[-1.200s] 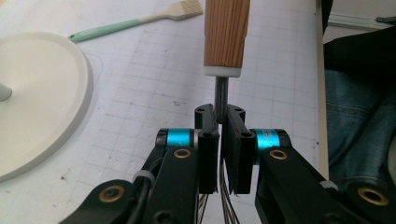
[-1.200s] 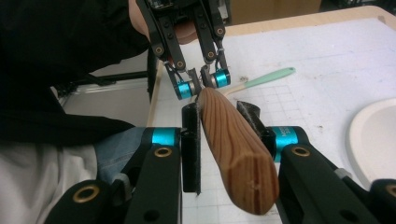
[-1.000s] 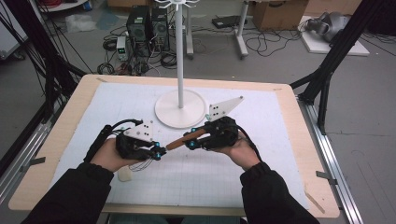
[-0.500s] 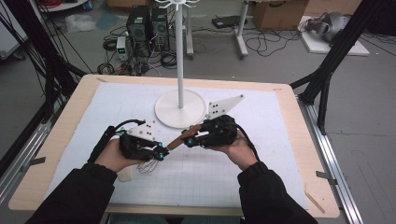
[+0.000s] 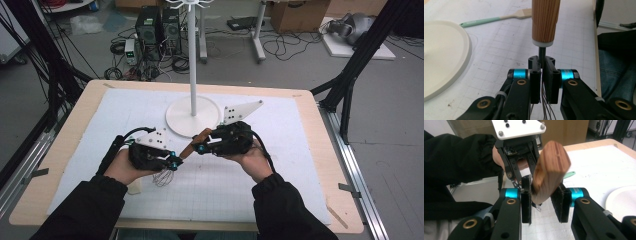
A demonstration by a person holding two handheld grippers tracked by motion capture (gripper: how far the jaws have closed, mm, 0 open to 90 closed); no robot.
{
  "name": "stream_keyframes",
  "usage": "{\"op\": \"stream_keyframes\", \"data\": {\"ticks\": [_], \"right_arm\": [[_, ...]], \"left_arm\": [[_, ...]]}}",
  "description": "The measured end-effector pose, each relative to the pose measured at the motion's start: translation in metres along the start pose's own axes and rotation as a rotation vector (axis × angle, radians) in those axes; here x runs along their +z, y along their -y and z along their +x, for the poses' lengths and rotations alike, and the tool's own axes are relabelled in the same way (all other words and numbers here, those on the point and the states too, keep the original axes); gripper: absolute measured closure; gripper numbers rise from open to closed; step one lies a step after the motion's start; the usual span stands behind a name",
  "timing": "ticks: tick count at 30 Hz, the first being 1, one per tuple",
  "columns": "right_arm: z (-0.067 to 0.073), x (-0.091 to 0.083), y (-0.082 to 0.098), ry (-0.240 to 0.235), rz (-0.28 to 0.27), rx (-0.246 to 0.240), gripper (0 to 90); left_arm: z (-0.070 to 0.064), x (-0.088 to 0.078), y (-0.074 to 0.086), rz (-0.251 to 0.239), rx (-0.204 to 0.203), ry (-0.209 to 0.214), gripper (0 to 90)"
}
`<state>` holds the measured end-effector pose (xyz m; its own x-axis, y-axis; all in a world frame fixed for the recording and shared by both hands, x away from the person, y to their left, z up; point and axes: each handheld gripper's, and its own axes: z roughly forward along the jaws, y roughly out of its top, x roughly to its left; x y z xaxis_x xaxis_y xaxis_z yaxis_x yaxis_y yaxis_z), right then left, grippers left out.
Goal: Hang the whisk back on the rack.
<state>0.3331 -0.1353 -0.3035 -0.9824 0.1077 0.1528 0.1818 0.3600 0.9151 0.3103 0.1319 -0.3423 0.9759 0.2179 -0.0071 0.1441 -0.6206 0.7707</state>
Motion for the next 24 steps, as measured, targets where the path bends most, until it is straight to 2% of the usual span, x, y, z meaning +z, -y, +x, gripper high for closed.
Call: {"op": "stream_keyframes", "data": {"ticks": [6,10,16,21,24], "right_arm": [[0.001,0.001,-0.005,0.009,-0.003,-0.007,72.3],[0.002,0.001,-0.005,0.028,-0.045,0.011,70.4],[0.002,0.003,-0.003,0.035,-0.072,0.004,69.0],[0.003,0.012,-0.001,0.026,-0.041,-0.003,66.5],[0.003,0.018,0.0,0.023,-0.041,0.0,67.1]], "left_arm": [[0.0,0.002,-0.001,-0.015,-0.007,0.002,83.0],[0.001,0.0,-0.002,-0.04,-0.023,0.002,84.9],[0.001,0.0,-0.002,-0.073,-0.033,0.004,85.1],[0.002,-0.003,-0.006,-0.112,-0.037,0.01,85.1],[0.003,-0.006,-0.007,-0.139,-0.046,0.017,85.1]]}}
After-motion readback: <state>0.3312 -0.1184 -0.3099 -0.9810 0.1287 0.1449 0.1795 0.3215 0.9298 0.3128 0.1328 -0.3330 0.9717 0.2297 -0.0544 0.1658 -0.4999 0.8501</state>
